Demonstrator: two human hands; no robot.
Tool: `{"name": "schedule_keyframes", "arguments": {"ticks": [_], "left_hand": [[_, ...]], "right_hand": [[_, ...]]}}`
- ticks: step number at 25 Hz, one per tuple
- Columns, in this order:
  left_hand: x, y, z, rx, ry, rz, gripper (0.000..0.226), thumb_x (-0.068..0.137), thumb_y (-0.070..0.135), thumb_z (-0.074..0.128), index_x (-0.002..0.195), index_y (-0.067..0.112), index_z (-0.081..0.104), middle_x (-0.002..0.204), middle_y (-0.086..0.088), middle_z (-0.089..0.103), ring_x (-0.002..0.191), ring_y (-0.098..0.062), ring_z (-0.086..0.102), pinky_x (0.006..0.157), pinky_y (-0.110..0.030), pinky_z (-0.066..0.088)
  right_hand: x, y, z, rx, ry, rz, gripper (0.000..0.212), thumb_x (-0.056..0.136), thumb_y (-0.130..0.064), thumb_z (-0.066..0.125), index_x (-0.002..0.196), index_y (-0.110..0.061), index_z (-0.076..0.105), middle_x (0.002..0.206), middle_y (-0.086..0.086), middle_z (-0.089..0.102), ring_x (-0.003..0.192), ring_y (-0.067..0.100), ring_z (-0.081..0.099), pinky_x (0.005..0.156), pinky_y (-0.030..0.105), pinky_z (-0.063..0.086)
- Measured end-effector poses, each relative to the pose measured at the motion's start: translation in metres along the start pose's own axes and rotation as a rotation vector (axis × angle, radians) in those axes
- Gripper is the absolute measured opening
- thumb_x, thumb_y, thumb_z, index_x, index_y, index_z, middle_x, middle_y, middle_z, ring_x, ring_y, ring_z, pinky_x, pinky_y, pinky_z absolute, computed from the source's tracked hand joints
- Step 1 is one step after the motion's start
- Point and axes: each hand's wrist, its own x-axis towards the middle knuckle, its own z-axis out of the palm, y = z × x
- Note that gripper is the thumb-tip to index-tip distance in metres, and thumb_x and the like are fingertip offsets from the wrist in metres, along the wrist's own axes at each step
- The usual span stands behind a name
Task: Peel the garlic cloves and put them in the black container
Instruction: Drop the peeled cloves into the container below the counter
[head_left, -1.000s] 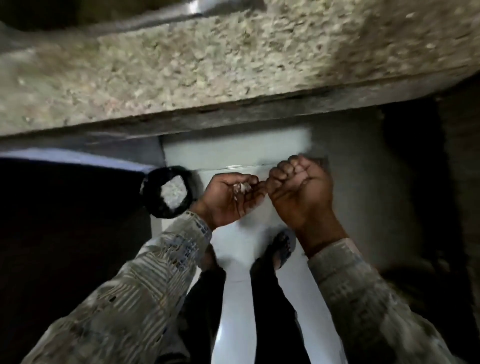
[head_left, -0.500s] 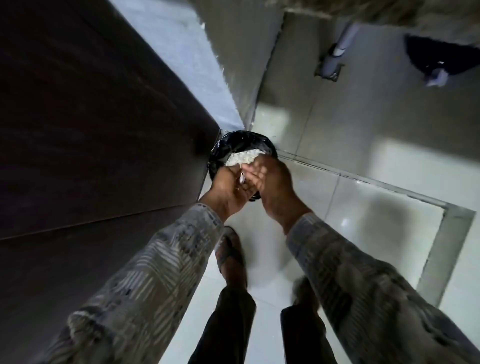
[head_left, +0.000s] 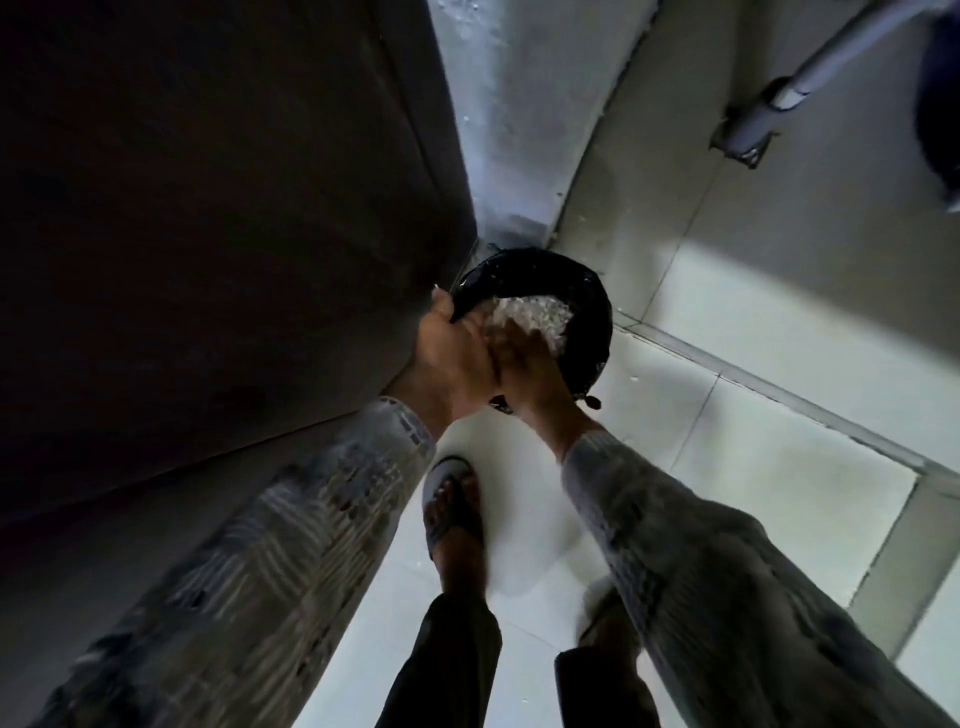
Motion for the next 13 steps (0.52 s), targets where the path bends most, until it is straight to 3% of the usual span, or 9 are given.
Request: {"name": "schedule_keyframes", "arguments": {"ticks": [1,3,5,6,7,9,10,12,13], "left_hand": [[0.003,0.003,-0.005,-0.024,0.016,0.035,0.081,0.101,0.071,0.019,0.130,0.013,0.066,0.127,-0.010,0.068,0.094,-0.029,0.073,0.096,-0.047,0.051],[0.005,0.005,-0.011,-0.088,-0.037,0.061,0.062,0.107,0.053,0.025,0.127,0.013,0.068,0.130,-0.005,0.068,0.106,-0.025,0.073,0.093,-0.044,0.056],[0.012,0.005,-0.016,-0.051,-0.009,0.124,0.045,0.110,0.041,0.030,0.136,0.017,0.057,0.102,0.003,0.077,0.087,-0.014,0.076,0.077,-0.028,0.060],[0.014,0.003,-0.016,-0.022,-0.004,0.101,0.043,0.109,0.043,0.033,0.134,0.019,0.057,0.084,0.004,0.072,0.070,-0.014,0.071,0.069,-0.026,0.057],[0.012,0.004,-0.013,0.017,0.012,0.051,0.042,0.108,0.047,0.035,0.129,0.021,0.059,0.075,0.004,0.065,0.063,-0.015,0.064,0.071,-0.028,0.053],[0.012,0.004,-0.011,0.201,-0.002,0.119,0.032,0.108,0.039,0.042,0.125,0.021,0.062,0.078,0.005,0.067,0.067,-0.012,0.064,0.079,-0.036,0.053],[0.015,-0.001,-0.012,0.263,-0.036,0.196,0.026,0.107,0.023,0.046,0.127,0.018,0.063,0.087,0.003,0.070,0.074,-0.011,0.067,0.080,-0.036,0.055],[0.017,-0.015,-0.011,0.426,-0.053,0.420,0.040,0.094,-0.012,0.045,0.121,0.009,0.067,0.102,-0.004,0.072,0.090,-0.012,0.070,0.082,-0.031,0.057],[0.019,-0.019,-0.011,0.511,-0.038,0.490,0.045,0.087,-0.017,0.044,0.115,0.009,0.068,0.103,-0.007,0.072,0.096,-0.016,0.069,0.084,-0.033,0.055]], "right_hand": [[0.000,-0.010,-0.005,0.043,0.106,0.041,0.055,0.110,-0.030,0.038,0.159,-0.005,0.033,0.167,0.015,0.027,0.155,0.032,0.027,0.127,0.043,0.020],[0.000,-0.015,-0.008,0.002,0.292,-0.295,0.055,0.109,-0.035,0.040,0.158,-0.011,0.037,0.165,-0.001,0.029,0.154,0.022,0.030,0.125,0.033,0.024],[0.007,0.000,-0.002,-0.292,0.131,-0.477,0.055,0.107,-0.037,0.037,0.154,-0.011,0.045,0.161,0.001,0.040,0.149,0.024,0.040,0.122,0.034,0.030],[0.014,0.005,-0.002,-0.314,0.093,-0.347,0.053,0.104,-0.037,0.039,0.146,-0.010,0.055,0.153,0.008,0.052,0.141,0.028,0.050,0.117,0.034,0.037],[0.020,0.006,-0.005,-0.200,0.135,-0.163,0.045,0.102,-0.036,0.042,0.133,-0.012,0.065,0.136,0.011,0.065,0.128,0.030,0.060,0.107,0.033,0.046],[0.033,-0.010,-0.018,0.228,0.215,0.172,0.025,0.102,-0.032,0.050,0.105,-0.019,0.071,0.102,0.005,0.075,0.097,0.024,0.071,0.082,0.030,0.057],[0.040,-0.012,-0.021,0.403,0.147,0.243,0.021,0.101,-0.029,0.053,0.098,-0.019,0.071,0.093,0.004,0.075,0.087,0.022,0.072,0.073,0.033,0.059],[0.040,-0.033,-0.020,0.408,0.095,0.156,0.015,0.087,-0.017,0.058,0.086,-0.014,0.072,0.084,0.008,0.075,0.077,0.023,0.071,0.068,0.042,0.060],[0.040,-0.033,-0.018,0.381,0.127,0.135,0.018,0.083,-0.011,0.055,0.083,-0.012,0.073,0.080,0.010,0.074,0.074,0.024,0.070,0.068,0.041,0.060]]}}
